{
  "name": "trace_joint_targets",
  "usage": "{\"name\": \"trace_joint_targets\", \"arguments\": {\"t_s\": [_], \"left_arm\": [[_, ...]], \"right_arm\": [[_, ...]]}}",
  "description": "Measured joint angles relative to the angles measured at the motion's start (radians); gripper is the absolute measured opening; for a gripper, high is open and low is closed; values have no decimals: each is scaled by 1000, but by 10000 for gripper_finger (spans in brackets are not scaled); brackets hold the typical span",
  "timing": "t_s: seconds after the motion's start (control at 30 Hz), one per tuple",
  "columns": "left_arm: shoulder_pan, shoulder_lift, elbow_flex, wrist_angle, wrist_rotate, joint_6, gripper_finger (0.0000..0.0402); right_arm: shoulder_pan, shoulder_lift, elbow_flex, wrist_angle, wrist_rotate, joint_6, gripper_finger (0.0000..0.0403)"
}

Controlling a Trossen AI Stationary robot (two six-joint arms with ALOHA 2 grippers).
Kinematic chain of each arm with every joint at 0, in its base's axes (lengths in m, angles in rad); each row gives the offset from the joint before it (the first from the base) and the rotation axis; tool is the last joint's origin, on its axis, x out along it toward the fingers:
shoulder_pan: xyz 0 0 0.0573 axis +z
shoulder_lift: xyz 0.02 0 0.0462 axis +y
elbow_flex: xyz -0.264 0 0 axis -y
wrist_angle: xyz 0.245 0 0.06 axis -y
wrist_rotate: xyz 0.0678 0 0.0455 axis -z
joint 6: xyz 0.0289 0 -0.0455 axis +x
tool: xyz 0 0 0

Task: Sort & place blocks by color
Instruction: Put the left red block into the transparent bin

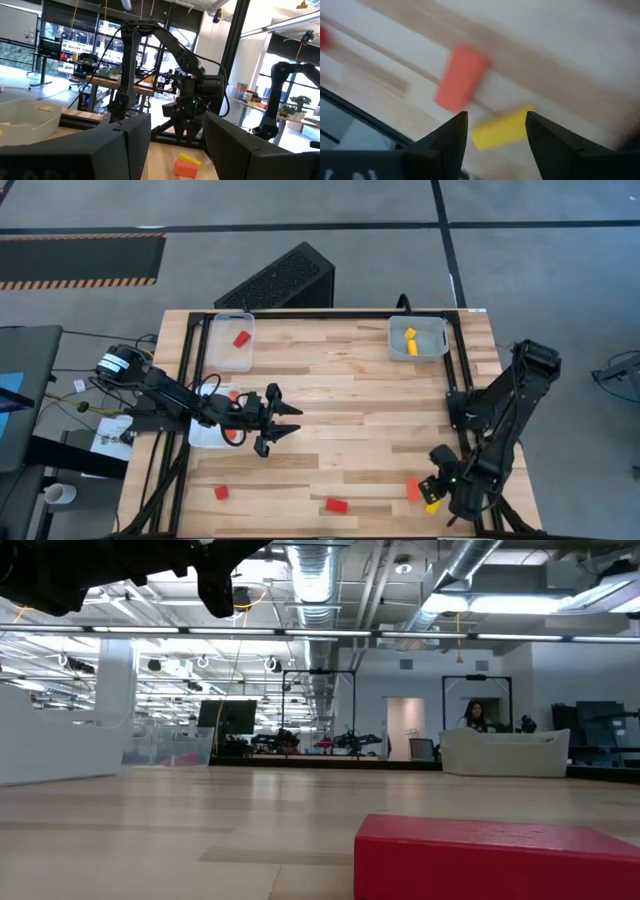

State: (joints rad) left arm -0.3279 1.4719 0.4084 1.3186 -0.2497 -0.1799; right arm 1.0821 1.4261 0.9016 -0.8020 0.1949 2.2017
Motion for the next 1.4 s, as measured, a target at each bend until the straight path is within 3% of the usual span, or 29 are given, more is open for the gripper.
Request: {"name": "trace_joint_targets", "arguments": {"t_s": [0.23, 0.5, 0.67, 0.9, 1.07, 1.17, 1.4], "left_arm": [[0, 0, 0, 0, -1, -1, 169], [-2, 0, 2, -18, 9, -106, 169], [-30, 0, 62, -105, 9, -107, 169], [-45, -49, 178, -431, 22, -59, 169], [-45, -102, 259, -670, -1, -72, 169], [-45, -127, 310, -815, -18, -82, 169], [-45, -158, 378, -1115, -85, -137, 169]], "right_arm": [[-13, 0, 0, 85, 369, -282, 222], [-57, -1, 0, 99, 489, -561, 221], [-123, -1, 0, 183, 468, -787, 220], [-191, 1, 0, 510, 323, -1256, 220], [-224, 0, -14, 561, 311, -1442, 220], [-274, -6, -106, 663, 290, -1481, 220], [-385, -7, -369, 1208, 175, -1600, 220]]}}
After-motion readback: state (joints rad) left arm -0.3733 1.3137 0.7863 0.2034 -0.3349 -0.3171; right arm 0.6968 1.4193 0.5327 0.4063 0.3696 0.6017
